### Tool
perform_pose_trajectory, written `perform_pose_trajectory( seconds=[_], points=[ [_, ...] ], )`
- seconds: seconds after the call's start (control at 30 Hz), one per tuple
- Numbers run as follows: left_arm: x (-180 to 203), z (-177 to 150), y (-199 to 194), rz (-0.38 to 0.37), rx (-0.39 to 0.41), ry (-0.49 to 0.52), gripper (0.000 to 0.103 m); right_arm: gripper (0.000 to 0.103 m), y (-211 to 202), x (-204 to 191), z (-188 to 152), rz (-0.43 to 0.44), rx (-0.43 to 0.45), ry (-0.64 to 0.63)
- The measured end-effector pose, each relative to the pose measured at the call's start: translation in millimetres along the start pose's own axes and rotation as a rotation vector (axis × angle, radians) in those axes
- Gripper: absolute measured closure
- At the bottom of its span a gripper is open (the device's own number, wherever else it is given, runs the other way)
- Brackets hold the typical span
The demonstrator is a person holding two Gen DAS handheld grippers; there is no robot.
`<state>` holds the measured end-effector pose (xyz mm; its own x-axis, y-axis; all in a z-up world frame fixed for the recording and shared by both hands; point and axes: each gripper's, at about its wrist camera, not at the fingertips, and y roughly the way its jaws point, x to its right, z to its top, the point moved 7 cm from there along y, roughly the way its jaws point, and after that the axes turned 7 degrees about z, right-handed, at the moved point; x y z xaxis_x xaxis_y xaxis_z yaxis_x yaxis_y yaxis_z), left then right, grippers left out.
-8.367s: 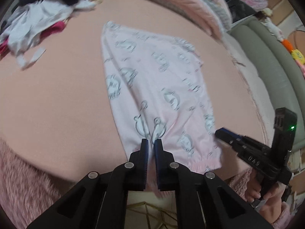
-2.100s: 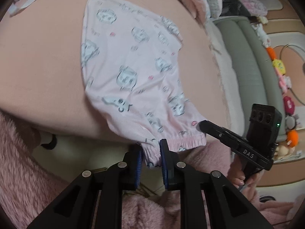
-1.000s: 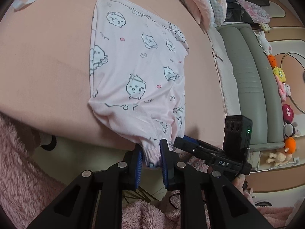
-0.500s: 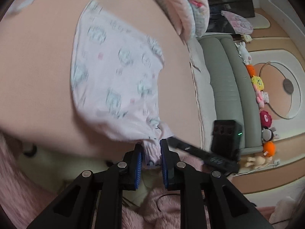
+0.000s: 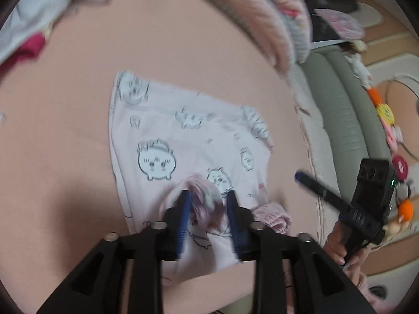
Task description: Fold clothes
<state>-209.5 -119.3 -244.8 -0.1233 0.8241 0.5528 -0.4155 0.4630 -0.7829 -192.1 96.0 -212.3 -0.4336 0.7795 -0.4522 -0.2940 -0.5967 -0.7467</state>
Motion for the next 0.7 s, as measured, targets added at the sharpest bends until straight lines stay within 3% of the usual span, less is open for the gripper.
perform_pose_trajectory(
  seconds=[0.03,0.13,0.27,0.43,0.47,0.5,0.53,0.57,0.7],
  points=[
    [-1,0,-6,0.013,0.021,0.016,0.049,0.060,-4,-4,-9,-0.023,-0.014,-0.051],
    [-4,1,-16,0.074,0.067,0.075,0.048,0.059,0,-8,-38,-0.085,-0.092,-0.165],
    [-3,-16,5,0.205,0.007,0.210,0.049,0.059,12,7,-61,-0.078,-0.152,-0.147],
    [1,-51,25,0.198,-0.067,0.284,0.048,0.059,30,8,-66,-0.041,-0.144,-0.098],
    [4,-54,25,0.203,-0.062,0.300,0.057,0.060,34,7,-67,-0.029,-0.150,-0.096],
    [7,-56,24,0.212,-0.052,0.315,0.069,0.070,37,6,-68,-0.026,-0.153,-0.105],
    [10,-58,23,0.222,-0.042,0.331,0.091,0.082,38,3,-69,-0.027,-0.155,-0.119],
    [13,-58,22,0.235,-0.031,0.346,0.091,0.093,38,1,-69,-0.029,-0.153,-0.131],
    [29,-49,9,0.255,0.032,0.375,0.092,0.096,24,-7,-53,-0.019,-0.098,-0.134]
  ],
)
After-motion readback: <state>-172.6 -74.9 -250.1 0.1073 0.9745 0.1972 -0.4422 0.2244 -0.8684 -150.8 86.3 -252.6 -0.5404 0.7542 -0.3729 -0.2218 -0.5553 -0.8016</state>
